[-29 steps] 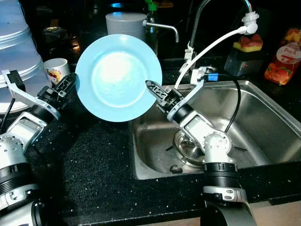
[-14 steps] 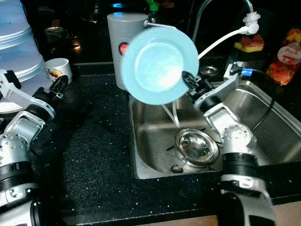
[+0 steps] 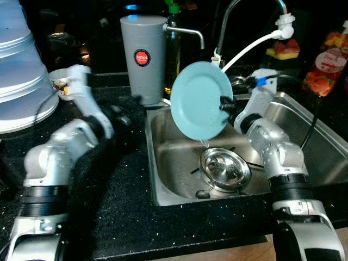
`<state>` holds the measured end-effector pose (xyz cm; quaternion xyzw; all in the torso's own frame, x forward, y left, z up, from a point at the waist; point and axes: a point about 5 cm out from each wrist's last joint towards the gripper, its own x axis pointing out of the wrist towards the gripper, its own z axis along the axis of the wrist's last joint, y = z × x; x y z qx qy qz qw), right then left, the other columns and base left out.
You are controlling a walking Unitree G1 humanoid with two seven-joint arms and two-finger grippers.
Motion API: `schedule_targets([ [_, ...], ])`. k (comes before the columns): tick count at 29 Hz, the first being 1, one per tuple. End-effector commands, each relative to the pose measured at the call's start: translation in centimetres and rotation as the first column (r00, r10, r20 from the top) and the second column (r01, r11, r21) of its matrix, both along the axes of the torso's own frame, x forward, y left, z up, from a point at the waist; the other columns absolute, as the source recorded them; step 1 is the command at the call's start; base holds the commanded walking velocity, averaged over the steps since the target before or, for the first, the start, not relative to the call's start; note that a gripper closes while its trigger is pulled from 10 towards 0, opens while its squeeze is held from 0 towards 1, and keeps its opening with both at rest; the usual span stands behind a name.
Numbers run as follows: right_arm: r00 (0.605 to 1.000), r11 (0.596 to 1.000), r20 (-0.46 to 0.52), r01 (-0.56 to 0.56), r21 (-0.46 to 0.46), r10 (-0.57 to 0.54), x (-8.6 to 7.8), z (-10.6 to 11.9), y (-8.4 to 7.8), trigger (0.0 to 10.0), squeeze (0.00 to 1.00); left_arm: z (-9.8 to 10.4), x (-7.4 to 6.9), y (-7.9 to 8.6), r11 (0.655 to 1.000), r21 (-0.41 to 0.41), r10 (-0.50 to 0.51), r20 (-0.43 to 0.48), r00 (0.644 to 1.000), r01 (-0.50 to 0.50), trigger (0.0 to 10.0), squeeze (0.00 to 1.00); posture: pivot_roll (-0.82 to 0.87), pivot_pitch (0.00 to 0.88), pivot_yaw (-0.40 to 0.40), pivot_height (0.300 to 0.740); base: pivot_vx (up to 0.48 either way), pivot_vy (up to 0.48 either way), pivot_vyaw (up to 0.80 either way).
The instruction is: Kitchen organization
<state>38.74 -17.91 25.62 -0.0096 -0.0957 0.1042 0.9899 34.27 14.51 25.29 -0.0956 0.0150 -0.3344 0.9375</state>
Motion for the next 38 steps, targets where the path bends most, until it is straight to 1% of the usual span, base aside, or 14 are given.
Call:
schedule_targets([
  [1,1.0,0.999,0.009,0.018,-0.037,-0.018,0.0,-0.3,-0.2,0.0,0.0,-0.7,-0.2,0.2,0.997,0.08,0.003,-0.017,1.0,-0.001,10.0,0.0,0.01,0.04,0.055,0.74,0.0,0.0,0.0],
  [4,0.998,0.992,0.006,0.068,-0.106,-0.068,0.0,-1.0,-0.9,0.0,0.0,-1.2,-0.9,0.3,0.979,0.202,-0.023,0.014,1.0,0.019,10.0,0.0,0.01,0.037,0.053,0.74,0.0,0.0,0.0],
  [7,0.997,0.983,0.007,0.082,-0.167,-0.082,0.0,-1.1,-1.1,0.0,0.0,-1.7,-1.0,0.6,0.972,0.237,-0.007,0.0,1.0,0.006,10.0,0.0,0.01,0.04,0.055,0.74,0.0,0.0,0.0],
  [11,0.998,0.953,0.0,0.066,-0.296,-0.07,0.0,-1.5,-1.0,0.0,0.0,-2.7,-1.9,0.4,0.953,0.291,-0.07,-0.061,0.996,0.085,10.0,0.0,0.01,0.039,0.054,0.74,0.0,0.0,0.0],
  [12,0.997,0.881,-0.069,-0.017,-0.472,-0.018,0.0,-2.7,-0.6,3.9,0.0,-3.3,-2.4,0.0,0.936,0.328,-0.108,-0.081,0.991,0.129,10.0,0.0,0.0,0.031,0.05,0.74,0.0,0.0,0.0],
  [13,0.997,0.881,-0.069,-0.017,-0.472,-0.018,0.0,-2.7,-0.6,3.9,0.0,-3.3,-2.4,0.0,0.936,0.328,-0.108,-0.081,0.991,0.129,10.0,0.0,0.0,0.031,0.05,0.74,0.0,0.0,0.0],
  [14,0.986,0.84,-0.166,-0.11,-0.531,0.024,-0.2,-4.1,-0.2,10.0,0.0,-3.5,-2.2,-0.2,0.941,0.319,-0.102,-0.059,0.993,0.116,10.0,0.0,0.0,0.033,0.046,0.74,0.0,0.0,0.0],
  [21,0.972,0.788,-0.228,-0.18,-0.589,0.052,-0.2,-5.4,0.9,10.0,0.0,-2.9,-1.5,-0.8,0.959,0.263,-0.126,0.047,0.991,0.11,10.0,0.0,0.0,0.025,0.035,0.74,0.0,0.0,0.0],
  [24,0.963,0.78,-0.261,-0.217,-0.587,0.072,-0.4,-6.0,1.5,10.0,0.0,-1.6,-1.8,-2.6,0.967,0.135,-0.23,0.088,0.969,0.218,10.0,0.0,0.0,0.021,0.031,0.74,0.0,0.0,0.0],
  [26,0.96,0.777,-0.27,-0.226,-0.588,0.076,-0.4,-6.1,1.6,10.0,0.0,-1.4,-1.9,-3.0,0.962,0.114,-0.259,0.092,0.962,0.248,10.0,0.0,0.0,0.021,0.031,0.74,0.0,0.0,0.0],
  [28,0.953,0.769,-0.292,-0.247,-0.589,0.083,-0.5,-6.4,1.8,10.0,0.0,-2.0,-2.5,-4.1,0.932,0.094,-0.356,0.046,0.933,0.351,10.0,0.0,0.0,0.017,0.03,0.74,0.0,0.0,0.0],
  [32,0.948,0.766,-0.308,-0.26,-0.588,0.085,-0.7,-6.5,1.7,10.0,0.0,-4.1,-3.0,-4.8,0.873,0.269,-0.413,-0.035,0.91,0.406,10.0,0.0,-0.01,0.014,0.034,0.74,0.0,0.0,0.0],
  [37,0.946,0.778,-0.315,-0.256,-0.574,0.079,-0.7,-6.4,1.4,10.0,0.04,-5.3,-3.0,-4.4,0.84,0.359,-0.41,-0.073,0.909,0.407,10.0,0.0,-0.01,0.017,0.033,0.74,0.0,0.0,0.0],
  [38,0.947,0.787,-0.313,-0.245,-0.567,0.069,-0.7,-6.4,1.2,10.0,0.94,-5.4,-2.9,-4.3,0.836,0.372,-0.405,-0.078,0.911,0.404,10.0,0.0,-0.01,0.017,0.032,0.74,0.0,0.0,0.0],
])
